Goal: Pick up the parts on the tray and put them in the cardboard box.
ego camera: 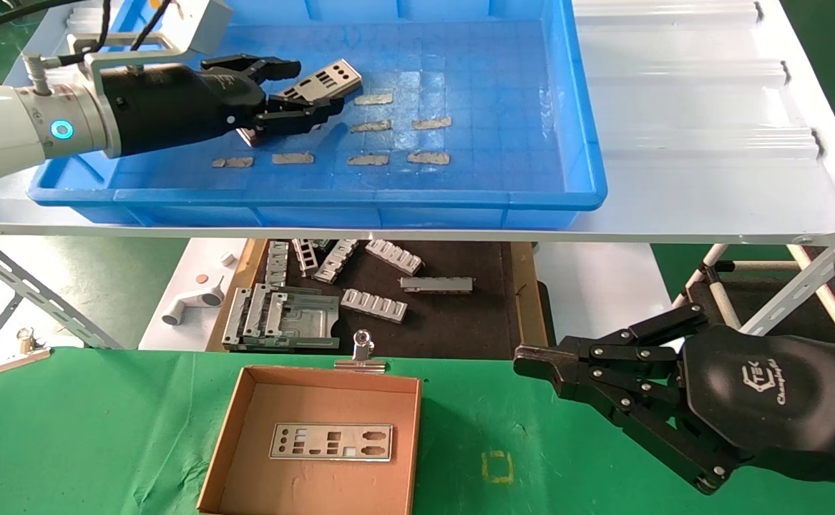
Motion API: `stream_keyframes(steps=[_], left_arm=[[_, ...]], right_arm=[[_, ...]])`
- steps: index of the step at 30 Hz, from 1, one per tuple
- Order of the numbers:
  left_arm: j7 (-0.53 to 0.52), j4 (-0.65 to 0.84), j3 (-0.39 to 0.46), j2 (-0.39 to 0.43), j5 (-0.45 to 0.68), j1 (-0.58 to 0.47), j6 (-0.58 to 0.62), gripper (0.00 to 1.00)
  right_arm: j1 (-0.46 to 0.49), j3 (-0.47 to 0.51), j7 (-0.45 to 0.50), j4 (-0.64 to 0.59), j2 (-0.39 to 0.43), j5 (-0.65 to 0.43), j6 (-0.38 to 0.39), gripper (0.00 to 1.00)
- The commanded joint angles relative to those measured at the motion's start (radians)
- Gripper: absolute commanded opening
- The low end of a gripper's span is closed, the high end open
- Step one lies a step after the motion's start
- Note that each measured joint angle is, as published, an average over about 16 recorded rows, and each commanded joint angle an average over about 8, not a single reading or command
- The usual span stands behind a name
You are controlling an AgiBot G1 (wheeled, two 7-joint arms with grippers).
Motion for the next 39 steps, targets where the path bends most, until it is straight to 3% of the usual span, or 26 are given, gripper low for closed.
stream_keyframes(steps=[1, 3, 4, 7, 39], left_arm=[[-0.001, 0.0, 0.0, -0.001, 0.0, 0.0, 0.001, 0.41], [-0.001, 0.0, 0.0, -0.001, -0.001, -0.001, 0.001, 0.17], [-0.001, 0.0, 0.0, -0.001, -0.001, -0.002, 0.002, 0.1], [-0.001, 0.0, -0.001, -0.001, -0.001, -0.002, 0.004, 0.0], [-0.001, -0.001, -0.003, -0.005, -0.004, -0.007, -0.003, 0.0]], right_arm=[[0.0, 0.0, 0.0, 0.0, 0.0, 0.0, 0.0, 0.0], [0.0, 0.0, 0.0, 0.0, 0.0, 0.0, 0.0, 0.0], [0.0, 0.0, 0.0, 0.0, 0.0, 0.0, 0.0, 0.0], [0.0, 0.0, 0.0, 0.0, 0.0, 0.0, 0.0, 0.0], [0.0, 0.0, 0.0, 0.0, 0.0, 0.0, 0.0, 0.0]])
